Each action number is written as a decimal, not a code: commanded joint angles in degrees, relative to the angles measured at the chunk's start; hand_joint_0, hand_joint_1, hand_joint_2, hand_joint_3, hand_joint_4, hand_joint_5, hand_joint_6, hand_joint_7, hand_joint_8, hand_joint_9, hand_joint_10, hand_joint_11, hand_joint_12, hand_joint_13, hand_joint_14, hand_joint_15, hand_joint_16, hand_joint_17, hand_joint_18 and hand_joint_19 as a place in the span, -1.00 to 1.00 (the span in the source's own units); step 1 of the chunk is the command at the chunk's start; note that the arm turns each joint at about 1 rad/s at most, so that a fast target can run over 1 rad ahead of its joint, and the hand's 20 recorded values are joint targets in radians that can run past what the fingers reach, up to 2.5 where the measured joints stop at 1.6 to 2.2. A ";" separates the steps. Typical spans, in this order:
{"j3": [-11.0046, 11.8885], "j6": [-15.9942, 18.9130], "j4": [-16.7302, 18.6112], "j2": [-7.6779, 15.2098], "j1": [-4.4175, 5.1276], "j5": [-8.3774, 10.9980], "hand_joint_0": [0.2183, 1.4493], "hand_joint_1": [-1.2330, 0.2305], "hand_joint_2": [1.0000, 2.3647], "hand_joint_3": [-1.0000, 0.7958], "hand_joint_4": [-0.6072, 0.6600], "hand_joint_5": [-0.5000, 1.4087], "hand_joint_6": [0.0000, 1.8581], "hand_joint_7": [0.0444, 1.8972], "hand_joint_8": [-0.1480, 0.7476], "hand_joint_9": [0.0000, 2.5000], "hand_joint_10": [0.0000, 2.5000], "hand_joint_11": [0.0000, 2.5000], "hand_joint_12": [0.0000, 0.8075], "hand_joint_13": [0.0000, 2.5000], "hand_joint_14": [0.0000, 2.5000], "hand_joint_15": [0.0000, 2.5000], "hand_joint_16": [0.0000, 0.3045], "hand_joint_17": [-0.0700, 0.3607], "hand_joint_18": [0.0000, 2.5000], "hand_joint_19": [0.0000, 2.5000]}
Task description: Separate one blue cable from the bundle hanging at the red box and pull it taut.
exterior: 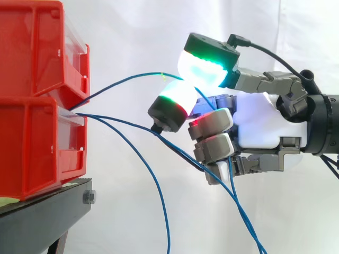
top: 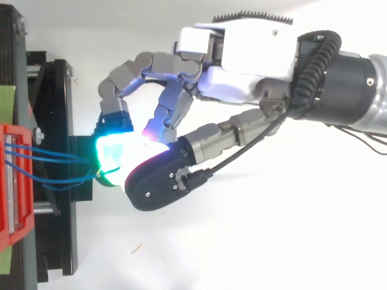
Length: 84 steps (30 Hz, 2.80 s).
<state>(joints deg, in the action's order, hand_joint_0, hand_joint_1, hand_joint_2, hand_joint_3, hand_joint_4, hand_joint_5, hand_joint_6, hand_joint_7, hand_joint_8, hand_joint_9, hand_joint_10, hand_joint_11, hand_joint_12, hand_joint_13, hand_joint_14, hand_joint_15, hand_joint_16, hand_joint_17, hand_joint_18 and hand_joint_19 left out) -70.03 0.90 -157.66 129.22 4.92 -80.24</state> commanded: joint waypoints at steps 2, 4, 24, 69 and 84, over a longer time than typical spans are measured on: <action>-0.01 0.68 0.16 0.33 0.00 -0.18 -0.35 -0.43 -0.98 0.09 -0.06 -0.59 -0.04 0.37 0.23 -0.06 -0.85 0.06 0.07 -0.10 -0.99 -0.18 -0.65 -0.12 -0.18 -0.47; -0.01 0.77 0.25 1.12 0.00 -0.27 -0.35 -0.44 -0.98 0.09 -0.06 -0.59 -0.04 0.38 0.23 -0.07 -0.82 0.07 0.08 -0.10 -0.99 -0.18 -0.65 -0.12 -0.18 -0.47; -0.01 0.33 -1.68 1.56 0.35 -0.36 -0.35 -0.43 -0.98 0.07 -0.07 -0.59 -0.03 0.33 0.24 -0.17 -0.45 0.00 0.05 -0.05 -0.99 0.01 -0.66 -0.13 -0.18 -0.45; -0.01 -0.02 -1.77 1.56 0.62 -0.10 -0.31 -0.43 -0.97 0.03 -0.08 -0.60 -0.03 0.30 0.18 -0.26 0.16 -0.05 0.00 -0.16 0.39 -0.05 -0.67 -0.15 0.08 0.00; -0.01 -0.02 -1.77 1.56 0.62 -0.10 -0.31 -0.43 -0.97 0.03 -0.07 -0.60 -0.03 0.30 0.17 -0.26 0.22 -0.07 -0.01 -0.17 0.39 -0.03 -0.67 -0.15 0.09 0.01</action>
<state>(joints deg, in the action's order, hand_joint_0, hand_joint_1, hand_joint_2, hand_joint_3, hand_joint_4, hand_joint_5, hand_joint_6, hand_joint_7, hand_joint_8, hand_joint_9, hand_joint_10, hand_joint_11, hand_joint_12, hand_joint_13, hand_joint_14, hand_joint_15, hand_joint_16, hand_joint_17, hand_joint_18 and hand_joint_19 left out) -70.04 0.88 -159.43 130.78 5.54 -80.33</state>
